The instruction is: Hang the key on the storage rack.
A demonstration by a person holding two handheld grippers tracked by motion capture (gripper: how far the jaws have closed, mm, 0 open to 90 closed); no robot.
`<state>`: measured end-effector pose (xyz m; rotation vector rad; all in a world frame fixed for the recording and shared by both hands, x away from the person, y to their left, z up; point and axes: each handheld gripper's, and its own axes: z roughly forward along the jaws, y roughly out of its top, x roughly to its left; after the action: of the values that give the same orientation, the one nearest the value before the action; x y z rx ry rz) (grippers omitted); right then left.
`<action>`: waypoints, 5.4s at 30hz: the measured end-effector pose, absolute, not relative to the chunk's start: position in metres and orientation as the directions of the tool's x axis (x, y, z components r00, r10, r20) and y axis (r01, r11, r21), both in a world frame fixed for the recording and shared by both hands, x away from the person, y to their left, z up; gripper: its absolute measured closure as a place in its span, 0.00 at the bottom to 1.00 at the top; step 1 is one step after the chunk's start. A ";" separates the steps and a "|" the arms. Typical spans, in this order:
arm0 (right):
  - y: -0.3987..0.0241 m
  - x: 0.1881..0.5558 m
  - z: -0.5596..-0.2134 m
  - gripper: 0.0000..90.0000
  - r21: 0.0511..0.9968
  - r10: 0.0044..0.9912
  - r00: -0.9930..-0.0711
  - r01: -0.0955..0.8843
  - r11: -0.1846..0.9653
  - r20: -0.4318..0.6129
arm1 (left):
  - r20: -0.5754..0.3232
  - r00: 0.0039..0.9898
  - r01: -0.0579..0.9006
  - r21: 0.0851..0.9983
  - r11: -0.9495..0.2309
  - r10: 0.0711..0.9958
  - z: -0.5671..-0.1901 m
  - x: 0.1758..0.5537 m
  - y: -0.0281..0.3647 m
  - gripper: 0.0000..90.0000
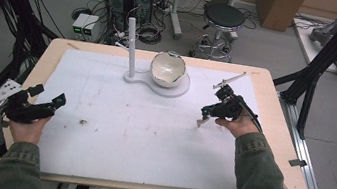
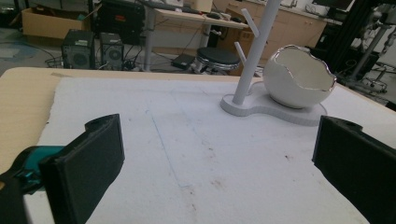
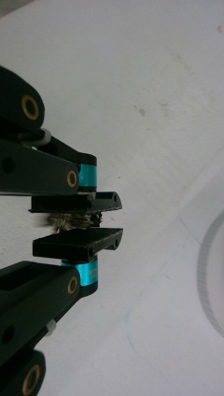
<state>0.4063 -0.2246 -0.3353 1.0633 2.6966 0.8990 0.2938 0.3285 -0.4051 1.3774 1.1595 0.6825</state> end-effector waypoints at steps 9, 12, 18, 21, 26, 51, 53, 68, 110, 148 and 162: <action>-0.225 0.407 -0.314 0.90 0.625 0.659 -0.742 0.574 0.529 0.124 | -0.224 0.342 0.248 0.958 0.142 0.913 -0.405 0.294 0.328 0.03; -0.224 0.407 -0.310 0.90 0.630 0.658 -0.743 0.570 0.527 0.121 | -0.224 0.342 0.248 0.958 0.142 0.912 -0.405 0.294 0.328 0.03; -0.220 0.409 -0.300 0.90 0.645 0.661 -0.741 0.565 0.515 0.122 | -0.227 0.343 0.250 0.957 0.144 0.912 -0.405 0.294 0.328 0.03; -0.216 0.411 -0.294 0.90 0.657 0.659 -0.742 0.559 0.506 0.124 | -0.228 0.344 0.251 0.957 0.145 0.911 -0.406 0.294 0.328 0.03; -0.208 0.412 -0.289 0.90 0.659 0.655 -0.745 0.556 0.507 0.125 | -0.230 0.345 0.251 0.957 0.147 0.910 -0.406 0.295 0.329 0.03; -0.161 0.427 -0.261 0.90 0.677 0.614 -0.779 0.520 0.521 0.126 | -0.251 0.351 0.250 0.954 0.168 0.902 -0.407 0.298 0.329 0.03; -0.155 0.429 -0.257 0.90 0.685 0.609 -0.784 0.512 0.518 0.125 | -0.257 0.352 0.253 0.952 0.173 0.900 -0.408 0.299 0.330 0.03; -0.115 0.436 -0.238 0.90 0.675 0.582 -0.806 0.491 0.551 0.110 | -0.273 0.366 0.252 0.949 0.188 0.889 -0.409 0.302 0.328 0.03; -0.023 0.494 -0.213 0.90 0.698 0.484 -0.865 0.429 0.573 0.134 | -0.268 0.352 0.263 0.948 0.180 0.897 -0.416 0.314 0.333 0.03; 0.006 0.551 -0.214 0.90 0.715 0.509 -0.848 0.447 0.537 0.149 | -0.252 0.354 0.265 0.950 0.162 0.900 -0.417 0.319 0.332 0.03; 0.008 0.549 -0.230 0.74 0.714 0.559 -0.811 0.494 0.496 0.172 | -0.251 0.357 0.267 0.950 0.160 0.900 -0.417 0.320 0.331 0.03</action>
<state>0.5493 0.0079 -0.2296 0.9327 2.6460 1.2213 0.3196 0.3306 -0.4170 1.3747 1.1621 0.6412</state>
